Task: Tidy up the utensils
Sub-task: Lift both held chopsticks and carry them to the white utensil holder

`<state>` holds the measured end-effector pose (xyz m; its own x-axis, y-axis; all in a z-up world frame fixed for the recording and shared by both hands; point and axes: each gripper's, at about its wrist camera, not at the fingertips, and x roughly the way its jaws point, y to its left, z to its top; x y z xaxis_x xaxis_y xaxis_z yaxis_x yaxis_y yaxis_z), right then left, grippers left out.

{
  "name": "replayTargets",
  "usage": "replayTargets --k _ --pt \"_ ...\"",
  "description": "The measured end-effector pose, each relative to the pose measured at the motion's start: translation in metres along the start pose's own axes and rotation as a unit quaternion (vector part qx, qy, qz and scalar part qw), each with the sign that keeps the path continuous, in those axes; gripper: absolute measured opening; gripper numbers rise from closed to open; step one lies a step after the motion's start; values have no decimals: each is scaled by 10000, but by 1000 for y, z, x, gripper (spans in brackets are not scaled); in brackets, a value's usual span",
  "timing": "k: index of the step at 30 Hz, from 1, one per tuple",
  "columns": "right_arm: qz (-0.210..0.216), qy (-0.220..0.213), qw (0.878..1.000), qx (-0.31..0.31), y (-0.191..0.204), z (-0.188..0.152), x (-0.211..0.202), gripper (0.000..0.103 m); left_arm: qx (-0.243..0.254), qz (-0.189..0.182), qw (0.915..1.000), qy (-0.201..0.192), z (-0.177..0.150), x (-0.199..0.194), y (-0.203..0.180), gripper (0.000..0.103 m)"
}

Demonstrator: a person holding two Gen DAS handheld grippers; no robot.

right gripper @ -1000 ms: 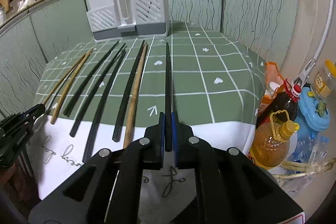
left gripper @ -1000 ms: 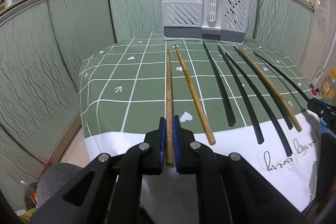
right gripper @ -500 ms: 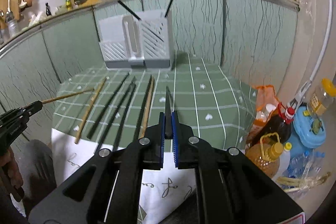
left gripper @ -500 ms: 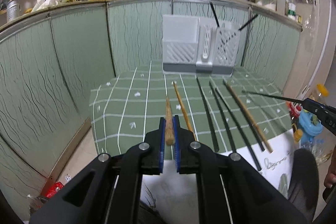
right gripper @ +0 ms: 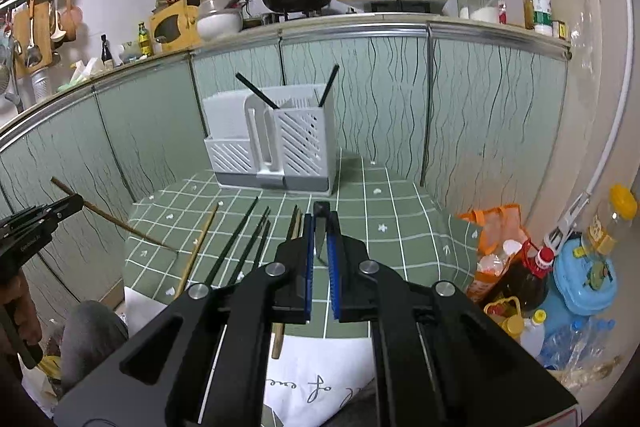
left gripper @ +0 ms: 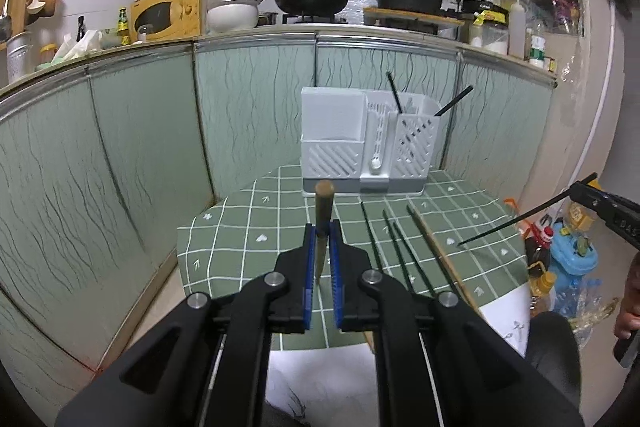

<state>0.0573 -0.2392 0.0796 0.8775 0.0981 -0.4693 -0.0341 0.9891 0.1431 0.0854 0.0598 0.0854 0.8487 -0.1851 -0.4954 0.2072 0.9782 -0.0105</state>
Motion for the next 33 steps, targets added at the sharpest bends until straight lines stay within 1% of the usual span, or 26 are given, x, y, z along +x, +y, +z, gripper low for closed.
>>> replayTargets --k 5,12,22,23,26,27,33 --pt "45 -35 9999 -96 3 10 -4 6 46 -98 9999 -84 14 -3 0 8" --pt "123 -80 9998 -167 8 21 -9 6 41 -261 9996 -135 23 0 1 8" --pt "185 -321 9988 -316 12 57 -20 6 40 -531 9982 -290 53 16 -3 8" --pt "197 -337 9987 -330 12 61 -20 6 36 -642 9974 -328 59 18 -5 8" --pt "223 -379 9983 -380 13 73 -19 6 122 -793 9960 -400 72 22 -12 8" --pt "225 -396 9982 -391 13 78 -18 6 145 -913 9948 -424 79 25 -15 8" --pt "306 -424 9980 -351 7 103 -6 6 151 -1182 9918 -466 112 38 -30 8"
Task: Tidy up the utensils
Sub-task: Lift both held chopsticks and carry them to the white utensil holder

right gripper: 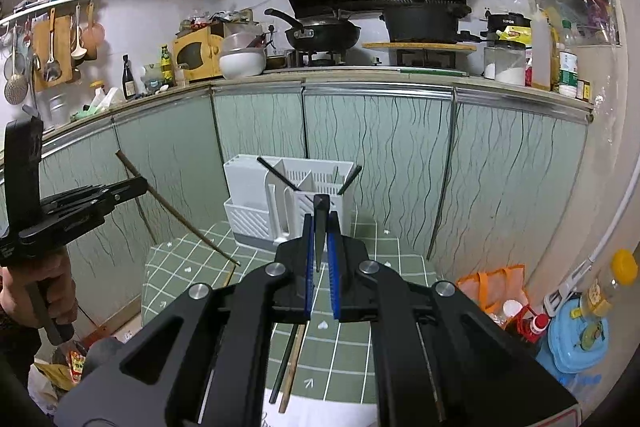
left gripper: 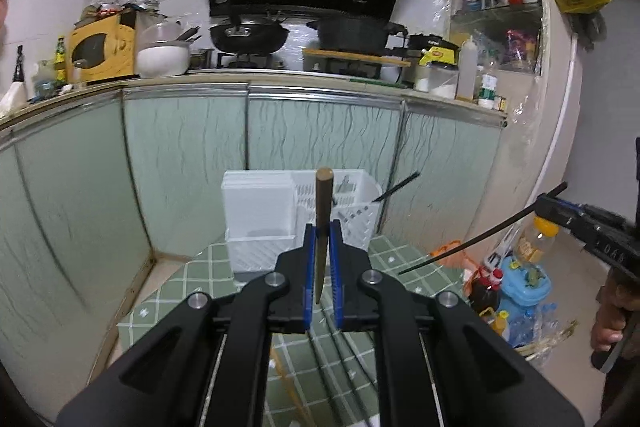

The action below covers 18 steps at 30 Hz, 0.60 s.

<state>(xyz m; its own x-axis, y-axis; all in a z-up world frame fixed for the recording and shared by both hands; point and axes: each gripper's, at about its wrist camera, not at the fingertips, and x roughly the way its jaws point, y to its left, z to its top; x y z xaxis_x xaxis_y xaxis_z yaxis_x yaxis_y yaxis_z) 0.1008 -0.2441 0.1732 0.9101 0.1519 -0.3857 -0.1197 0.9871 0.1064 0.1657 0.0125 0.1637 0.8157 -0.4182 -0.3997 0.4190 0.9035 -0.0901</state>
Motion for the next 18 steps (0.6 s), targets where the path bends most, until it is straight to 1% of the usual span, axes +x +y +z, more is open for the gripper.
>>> replayTargets --k 4,8,12,18 --pt "104 9 9999 50 -6 17 11 6 5 -44 10000 -32 22 12 -2 8" --pt "139 -7 9999 45 -10 35 24 6 -27 -176 9998 -65 46 26 -3 8" --pt "142 -37 9999 -5 -11 51 36 6 32 -242 9996 -130 66 40 -9 8" --pt "121 -87 9999 -46 -18 75 57 6 53 -454 9987 -246 93 63 -18 8"
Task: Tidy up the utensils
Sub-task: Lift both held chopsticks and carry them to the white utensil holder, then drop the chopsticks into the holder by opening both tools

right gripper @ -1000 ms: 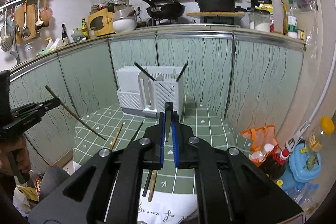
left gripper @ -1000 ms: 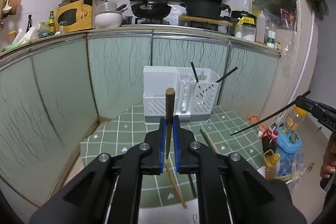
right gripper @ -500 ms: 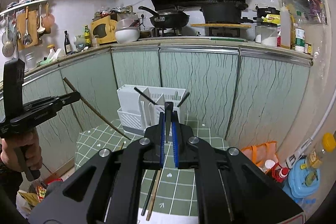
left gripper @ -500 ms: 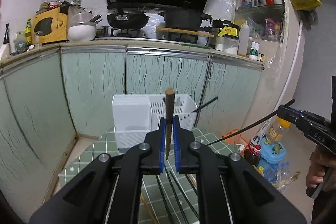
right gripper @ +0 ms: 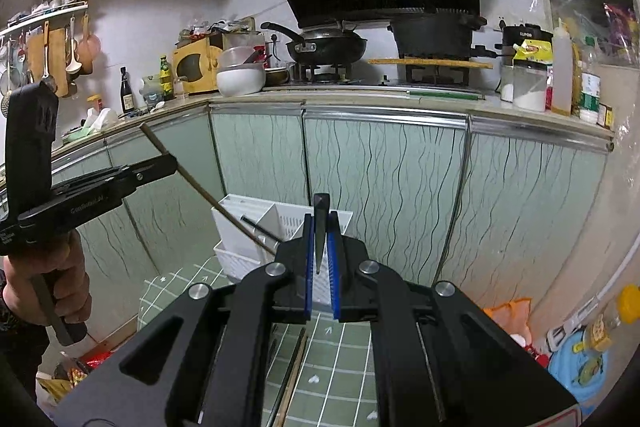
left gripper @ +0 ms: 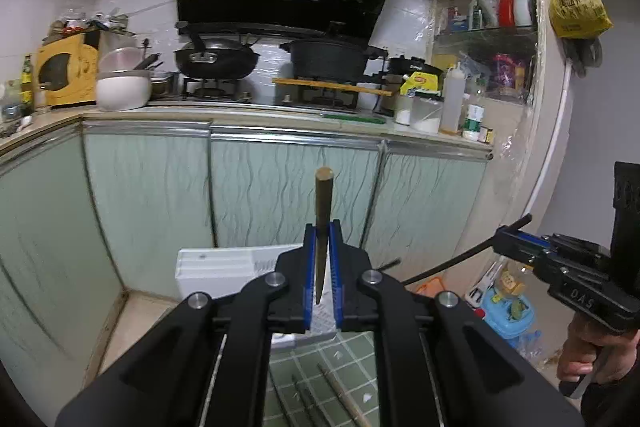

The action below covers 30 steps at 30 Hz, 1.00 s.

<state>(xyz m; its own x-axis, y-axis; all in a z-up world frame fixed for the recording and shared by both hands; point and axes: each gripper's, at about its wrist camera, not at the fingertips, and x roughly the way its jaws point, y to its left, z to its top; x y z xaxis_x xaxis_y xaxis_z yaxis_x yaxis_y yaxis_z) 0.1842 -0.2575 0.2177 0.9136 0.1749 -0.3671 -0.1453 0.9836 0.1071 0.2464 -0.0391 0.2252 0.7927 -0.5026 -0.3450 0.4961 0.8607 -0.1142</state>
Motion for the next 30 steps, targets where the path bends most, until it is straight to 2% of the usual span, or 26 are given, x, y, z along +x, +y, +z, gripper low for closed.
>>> replayTargets --k 10,24,25,26,27,28,29,30 --pt "91 27 9999 99 -18 22 36 6 140 27 9999 49 13 50 -5 8" --pt "145 449 9988 112 -22 -3 108 8 164 -154 9990 374 -19 109 17 10" --pt "96 478 9988 97 -24 -6 112 23 200 -110 9991 356 -23 109 18 22" --pt "54 520 9986 117 -26 -9 114 52 235 4 9992 311 -25 109 19 61" --pt "-30 500 9986 147 -27 -11 115 67 257 184 9993 191 -27 105 21 83" --pt "-133 429 9988 171 -30 -13 113 79 251 308 9992 31 -29 99 23 99" --pt "-180 428 9987 185 -32 -15 111 80 212 308 9992 -121 -31 92 27 99" --pt "-238 438 9985 216 -34 -16 109 82 170 266 9995 -84 -31 90 29 99"
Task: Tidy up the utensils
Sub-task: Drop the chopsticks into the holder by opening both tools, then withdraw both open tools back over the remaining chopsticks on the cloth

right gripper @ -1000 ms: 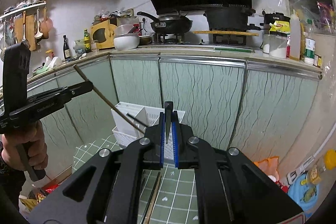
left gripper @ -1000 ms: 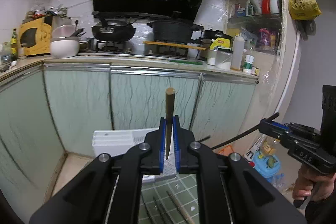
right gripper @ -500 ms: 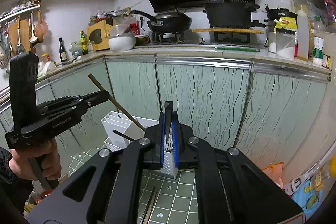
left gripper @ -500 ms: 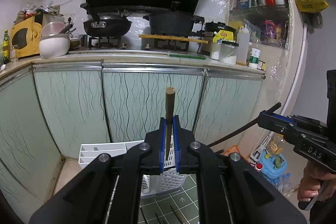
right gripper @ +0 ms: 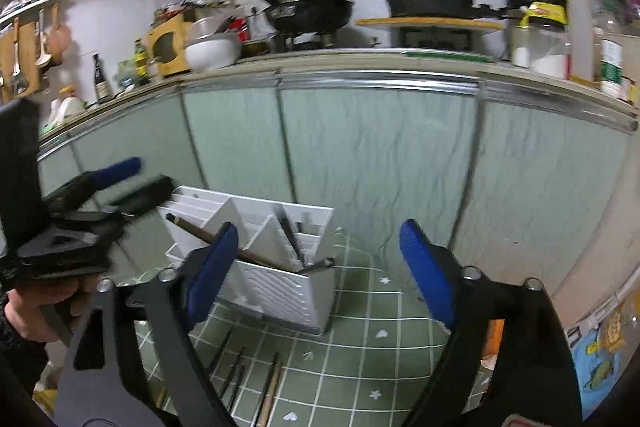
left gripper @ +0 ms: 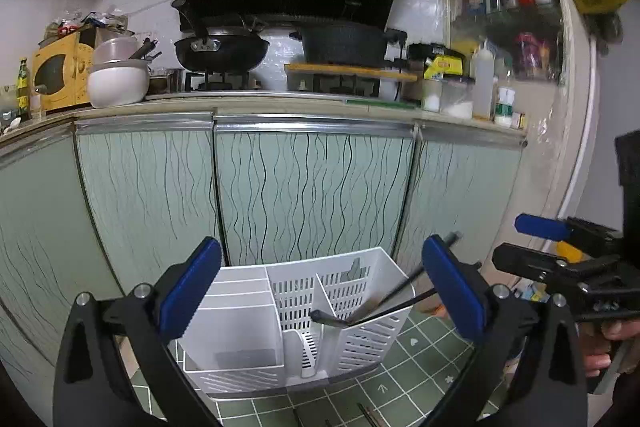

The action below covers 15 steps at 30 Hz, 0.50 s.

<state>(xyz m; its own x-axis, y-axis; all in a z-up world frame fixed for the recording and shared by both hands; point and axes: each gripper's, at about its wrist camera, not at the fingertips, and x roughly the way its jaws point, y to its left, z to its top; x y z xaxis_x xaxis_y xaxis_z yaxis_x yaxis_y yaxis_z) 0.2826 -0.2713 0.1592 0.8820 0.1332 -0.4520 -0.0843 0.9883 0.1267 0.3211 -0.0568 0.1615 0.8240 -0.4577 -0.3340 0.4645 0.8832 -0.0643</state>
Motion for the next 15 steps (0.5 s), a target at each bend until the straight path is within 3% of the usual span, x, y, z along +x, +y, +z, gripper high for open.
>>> replayTargets --k 1,2,15 --pt "-69 -21 10000 25 -2 -1 -3 92 -66 -4 10000 67 -1 -2 3 99" --pt "-108 -62 9999 24 -3 -3 -6 95 -102 60 9999 98 -3 -4 6 99" --pt "-234 -95 9991 -350 22 -21 -46 95 -15 423 9989 217 -19 -53 2 99"
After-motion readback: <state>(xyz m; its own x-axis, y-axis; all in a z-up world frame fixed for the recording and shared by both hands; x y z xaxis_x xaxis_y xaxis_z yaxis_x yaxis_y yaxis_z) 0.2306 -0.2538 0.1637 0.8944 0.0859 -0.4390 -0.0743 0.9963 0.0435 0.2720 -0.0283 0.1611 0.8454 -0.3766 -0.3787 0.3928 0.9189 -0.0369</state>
